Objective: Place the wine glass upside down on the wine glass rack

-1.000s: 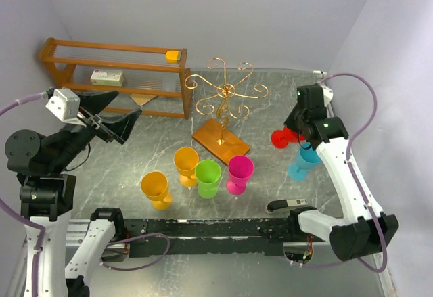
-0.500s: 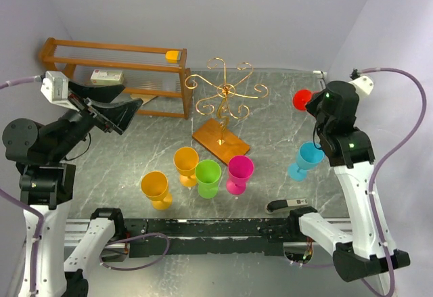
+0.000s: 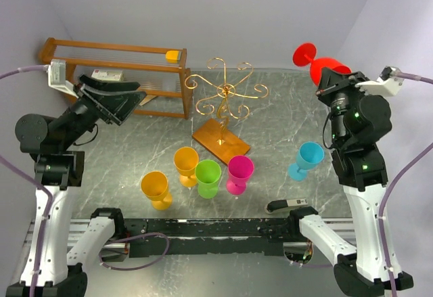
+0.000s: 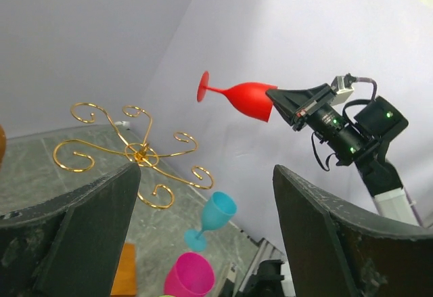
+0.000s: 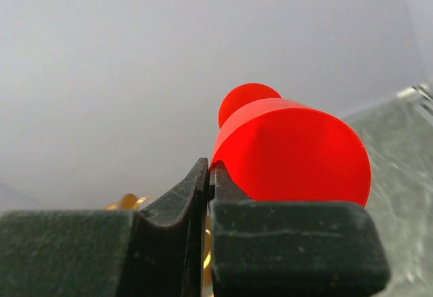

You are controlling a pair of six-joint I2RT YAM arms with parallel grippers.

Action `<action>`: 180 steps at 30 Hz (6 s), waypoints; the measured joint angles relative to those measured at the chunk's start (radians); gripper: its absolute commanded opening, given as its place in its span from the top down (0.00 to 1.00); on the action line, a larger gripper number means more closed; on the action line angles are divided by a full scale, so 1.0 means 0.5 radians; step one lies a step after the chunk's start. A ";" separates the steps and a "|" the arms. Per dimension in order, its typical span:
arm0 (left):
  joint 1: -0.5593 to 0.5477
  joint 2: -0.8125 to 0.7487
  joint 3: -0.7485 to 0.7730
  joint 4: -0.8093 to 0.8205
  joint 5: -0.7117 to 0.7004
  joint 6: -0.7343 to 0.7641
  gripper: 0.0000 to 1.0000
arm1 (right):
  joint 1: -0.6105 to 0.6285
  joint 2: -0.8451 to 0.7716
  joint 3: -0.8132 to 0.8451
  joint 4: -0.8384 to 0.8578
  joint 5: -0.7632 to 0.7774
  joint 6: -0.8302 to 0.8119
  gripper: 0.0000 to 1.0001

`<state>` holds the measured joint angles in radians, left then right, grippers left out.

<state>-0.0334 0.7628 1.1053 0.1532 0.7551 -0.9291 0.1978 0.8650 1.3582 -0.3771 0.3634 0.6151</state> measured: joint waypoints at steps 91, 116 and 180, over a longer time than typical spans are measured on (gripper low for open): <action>-1.860 1.782 1.054 1.212 -2.207 -0.085 0.93 | 0.000 -0.124 -0.710 1.791 -1.698 0.594 1.00; -1.845 1.076 0.819 0.655 -2.222 1.291 0.93 | 0.000 -0.157 -0.494 1.100 -1.650 0.271 0.33; -1.836 0.274 -0.632 0.540 -2.642 2.195 0.93 | 1.095 1.244 0.422 0.383 -1.614 0.747 0.98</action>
<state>-0.9516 0.8997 0.7891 0.4232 -0.5659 0.1684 0.7452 1.4872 1.5692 -0.1856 -0.4438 0.9886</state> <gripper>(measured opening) 0.121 0.118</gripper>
